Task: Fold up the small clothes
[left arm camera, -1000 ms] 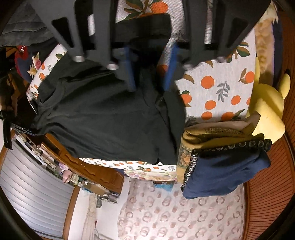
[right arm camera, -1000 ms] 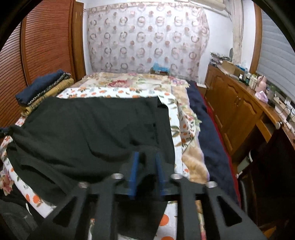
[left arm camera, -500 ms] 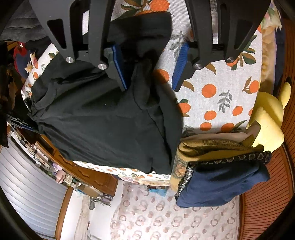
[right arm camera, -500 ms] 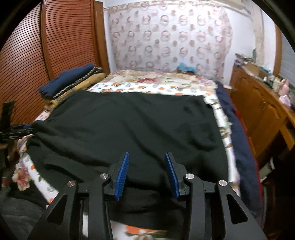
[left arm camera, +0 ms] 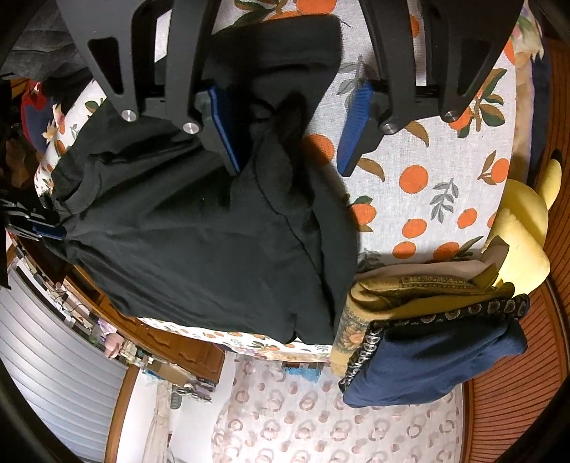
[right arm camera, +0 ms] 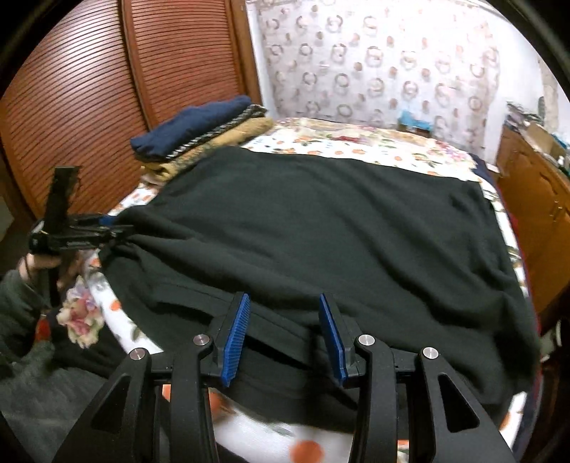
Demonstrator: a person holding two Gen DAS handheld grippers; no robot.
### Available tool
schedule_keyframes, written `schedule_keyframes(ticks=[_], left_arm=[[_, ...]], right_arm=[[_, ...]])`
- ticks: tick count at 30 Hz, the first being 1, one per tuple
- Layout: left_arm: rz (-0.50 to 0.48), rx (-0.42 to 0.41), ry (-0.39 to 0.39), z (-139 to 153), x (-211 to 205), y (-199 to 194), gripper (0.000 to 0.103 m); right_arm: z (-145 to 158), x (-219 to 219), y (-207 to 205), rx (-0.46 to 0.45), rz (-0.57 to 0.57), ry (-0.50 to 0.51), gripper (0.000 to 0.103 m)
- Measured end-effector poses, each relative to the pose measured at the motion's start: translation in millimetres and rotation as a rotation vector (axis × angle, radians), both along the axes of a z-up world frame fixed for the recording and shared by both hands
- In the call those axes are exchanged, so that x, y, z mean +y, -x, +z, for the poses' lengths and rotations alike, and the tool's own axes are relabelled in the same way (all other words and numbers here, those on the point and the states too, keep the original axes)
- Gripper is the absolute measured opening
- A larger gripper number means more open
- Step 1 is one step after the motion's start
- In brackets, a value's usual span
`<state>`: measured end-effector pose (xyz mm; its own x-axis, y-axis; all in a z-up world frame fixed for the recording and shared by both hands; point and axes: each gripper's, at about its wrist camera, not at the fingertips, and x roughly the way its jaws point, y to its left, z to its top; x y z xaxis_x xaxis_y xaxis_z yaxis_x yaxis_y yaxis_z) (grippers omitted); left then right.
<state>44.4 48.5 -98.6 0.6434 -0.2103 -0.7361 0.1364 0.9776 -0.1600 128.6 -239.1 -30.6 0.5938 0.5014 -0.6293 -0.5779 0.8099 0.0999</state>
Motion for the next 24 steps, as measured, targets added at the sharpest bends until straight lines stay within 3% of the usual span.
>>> schedule_keyframes(ticks=[7, 9, 12, 16, 21, 24], left_arm=[[0.006, -0.002, 0.01, 0, 1, 0, 0.055], [0.006, -0.002, 0.01, 0, 1, 0, 0.055], [0.006, -0.002, 0.01, 0, 1, 1, 0.055], [0.006, -0.003, 0.016, 1, 2, 1, 0.056], [0.006, -0.004, 0.015, 1, 2, 1, 0.056], [0.007, -0.004, 0.016, 1, 2, 1, 0.056]], right_arm=[[-10, 55, -15, 0.021, 0.143, -0.003, 0.042], [-13, 70, -18, 0.031, 0.193, 0.001, 0.034], [-20, 89, -18, 0.039, 0.256, 0.02, 0.034], [-32, 101, -26, 0.051, 0.267, 0.075, 0.031], [-37, 105, -30, 0.051, 0.277, 0.097, 0.011], [-36, 104, -27, 0.036, 0.288, 0.099, 0.009]])
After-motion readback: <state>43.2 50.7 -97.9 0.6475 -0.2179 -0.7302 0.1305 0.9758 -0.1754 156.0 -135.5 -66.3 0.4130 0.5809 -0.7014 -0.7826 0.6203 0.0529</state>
